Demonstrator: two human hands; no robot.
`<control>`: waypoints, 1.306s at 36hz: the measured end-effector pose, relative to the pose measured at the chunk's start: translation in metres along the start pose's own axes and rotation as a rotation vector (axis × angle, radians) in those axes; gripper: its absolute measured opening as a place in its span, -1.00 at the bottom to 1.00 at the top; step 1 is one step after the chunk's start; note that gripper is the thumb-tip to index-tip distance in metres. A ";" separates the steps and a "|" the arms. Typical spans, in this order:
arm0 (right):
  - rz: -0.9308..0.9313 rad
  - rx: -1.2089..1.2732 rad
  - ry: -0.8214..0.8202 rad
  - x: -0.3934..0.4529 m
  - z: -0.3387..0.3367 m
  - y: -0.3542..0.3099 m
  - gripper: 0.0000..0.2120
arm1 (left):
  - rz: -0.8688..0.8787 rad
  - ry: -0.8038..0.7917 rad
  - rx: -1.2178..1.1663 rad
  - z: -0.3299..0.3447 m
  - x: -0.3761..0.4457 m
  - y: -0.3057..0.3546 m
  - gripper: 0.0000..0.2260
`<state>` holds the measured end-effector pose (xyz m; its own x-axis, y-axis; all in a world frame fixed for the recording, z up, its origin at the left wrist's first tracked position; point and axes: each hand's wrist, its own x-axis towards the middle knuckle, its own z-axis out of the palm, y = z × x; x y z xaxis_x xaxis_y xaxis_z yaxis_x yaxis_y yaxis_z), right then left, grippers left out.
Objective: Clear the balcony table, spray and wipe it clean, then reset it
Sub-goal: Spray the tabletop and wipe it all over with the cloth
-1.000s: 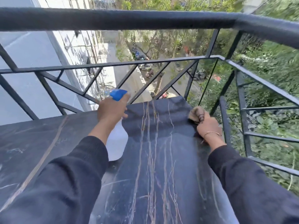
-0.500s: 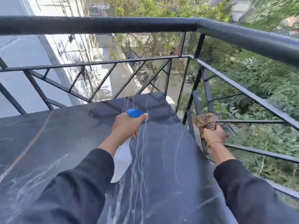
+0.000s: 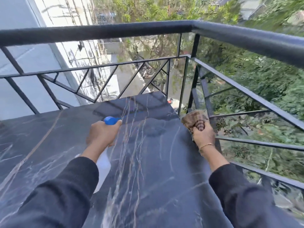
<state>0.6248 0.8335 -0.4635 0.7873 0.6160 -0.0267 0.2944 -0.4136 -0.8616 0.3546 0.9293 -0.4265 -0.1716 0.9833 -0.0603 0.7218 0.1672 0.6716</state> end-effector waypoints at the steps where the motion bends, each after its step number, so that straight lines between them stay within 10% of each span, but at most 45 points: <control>1: -0.009 -0.033 -0.009 -0.003 0.001 0.000 -0.64 | -0.008 0.013 0.007 -0.005 0.000 -0.003 -0.56; 28: -0.187 -0.675 0.005 0.042 0.126 -0.030 -0.43 | -0.148 0.123 -0.344 -0.040 0.058 -0.042 -0.65; 47: -0.905 -0.442 -0.530 -0.095 0.239 -0.075 -0.46 | -0.148 0.140 -0.309 -0.042 0.053 -0.043 -0.62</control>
<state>0.3986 0.9664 -0.5177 -0.1092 0.9710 0.2127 0.8860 0.1921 -0.4220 0.2863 0.9710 -0.4275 -0.3646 0.9272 -0.0864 0.4497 0.2566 0.8555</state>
